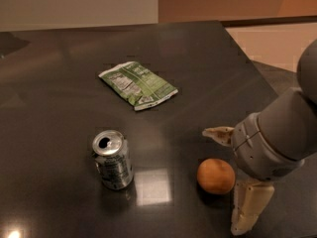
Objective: Move orange near green jalapeno chip bag
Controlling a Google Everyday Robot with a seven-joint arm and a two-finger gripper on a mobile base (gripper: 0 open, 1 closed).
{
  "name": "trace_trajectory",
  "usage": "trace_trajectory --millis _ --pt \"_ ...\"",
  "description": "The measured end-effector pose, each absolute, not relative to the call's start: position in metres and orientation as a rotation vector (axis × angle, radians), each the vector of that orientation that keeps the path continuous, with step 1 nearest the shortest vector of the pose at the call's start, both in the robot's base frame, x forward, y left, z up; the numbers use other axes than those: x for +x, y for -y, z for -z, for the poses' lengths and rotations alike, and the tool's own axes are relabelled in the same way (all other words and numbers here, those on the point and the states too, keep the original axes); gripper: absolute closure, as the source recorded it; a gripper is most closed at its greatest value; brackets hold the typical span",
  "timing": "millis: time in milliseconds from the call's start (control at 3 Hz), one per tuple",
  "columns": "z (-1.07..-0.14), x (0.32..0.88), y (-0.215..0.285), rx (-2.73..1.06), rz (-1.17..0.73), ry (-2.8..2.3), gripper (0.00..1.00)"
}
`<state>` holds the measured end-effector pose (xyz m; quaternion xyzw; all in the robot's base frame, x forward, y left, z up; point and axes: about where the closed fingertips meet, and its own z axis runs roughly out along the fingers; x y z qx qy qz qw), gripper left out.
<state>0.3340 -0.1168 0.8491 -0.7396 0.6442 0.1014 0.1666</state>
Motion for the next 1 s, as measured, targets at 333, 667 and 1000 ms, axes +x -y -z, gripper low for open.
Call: trace_trajectory --millis 333,667,1000 --pt "-0.8455 0.3311 0.1141 -2.110 -0.310 -1.836 0.17" --pt "-0.8479 0.3335 0.1159 -2.091 -0.312 -1.849 0.41" --pt "-0.8517 0.3394 0.1189 -2.073 -0.305 -1.865 0.64"
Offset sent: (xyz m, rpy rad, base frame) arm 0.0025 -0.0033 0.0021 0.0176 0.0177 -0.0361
